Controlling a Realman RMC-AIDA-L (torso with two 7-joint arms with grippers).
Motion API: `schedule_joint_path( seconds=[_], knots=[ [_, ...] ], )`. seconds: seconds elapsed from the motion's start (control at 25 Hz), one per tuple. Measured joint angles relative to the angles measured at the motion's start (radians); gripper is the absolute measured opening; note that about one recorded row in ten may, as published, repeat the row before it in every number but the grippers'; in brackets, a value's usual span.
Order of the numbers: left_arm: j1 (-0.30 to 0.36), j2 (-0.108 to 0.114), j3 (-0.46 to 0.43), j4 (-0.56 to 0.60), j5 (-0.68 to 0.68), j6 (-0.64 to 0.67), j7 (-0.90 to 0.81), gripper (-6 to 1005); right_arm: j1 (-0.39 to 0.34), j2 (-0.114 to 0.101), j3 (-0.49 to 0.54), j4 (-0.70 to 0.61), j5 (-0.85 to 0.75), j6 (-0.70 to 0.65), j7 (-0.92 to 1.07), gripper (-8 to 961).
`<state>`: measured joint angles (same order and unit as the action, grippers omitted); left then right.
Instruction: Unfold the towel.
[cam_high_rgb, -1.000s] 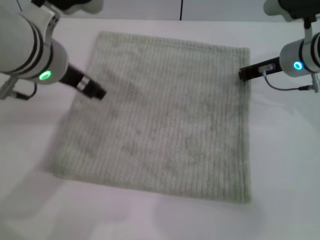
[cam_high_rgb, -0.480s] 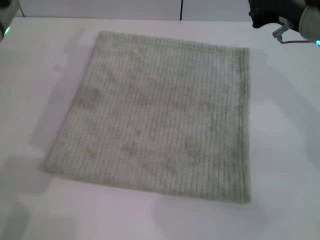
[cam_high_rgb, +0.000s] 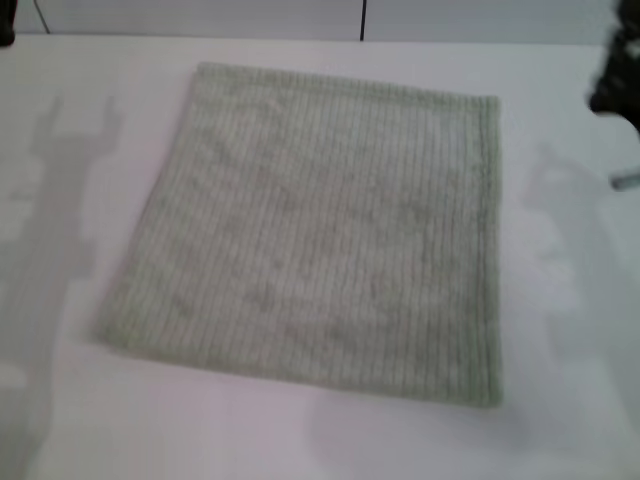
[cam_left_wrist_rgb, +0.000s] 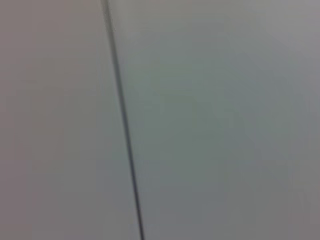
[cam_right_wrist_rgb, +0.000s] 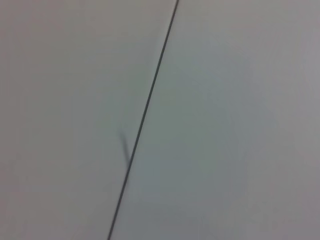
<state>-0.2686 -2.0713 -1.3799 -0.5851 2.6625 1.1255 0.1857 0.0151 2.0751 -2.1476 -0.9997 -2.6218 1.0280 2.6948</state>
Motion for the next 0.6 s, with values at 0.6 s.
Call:
schedule_joint_path(
  seconds=[0.6],
  knots=[
    [-0.037, 0.0, -0.079, 0.221, -0.013, 0.036, -0.092, 698, -0.026, 0.011, -0.076, 0.478, 0.324, 0.424, 0.261, -1]
  ],
)
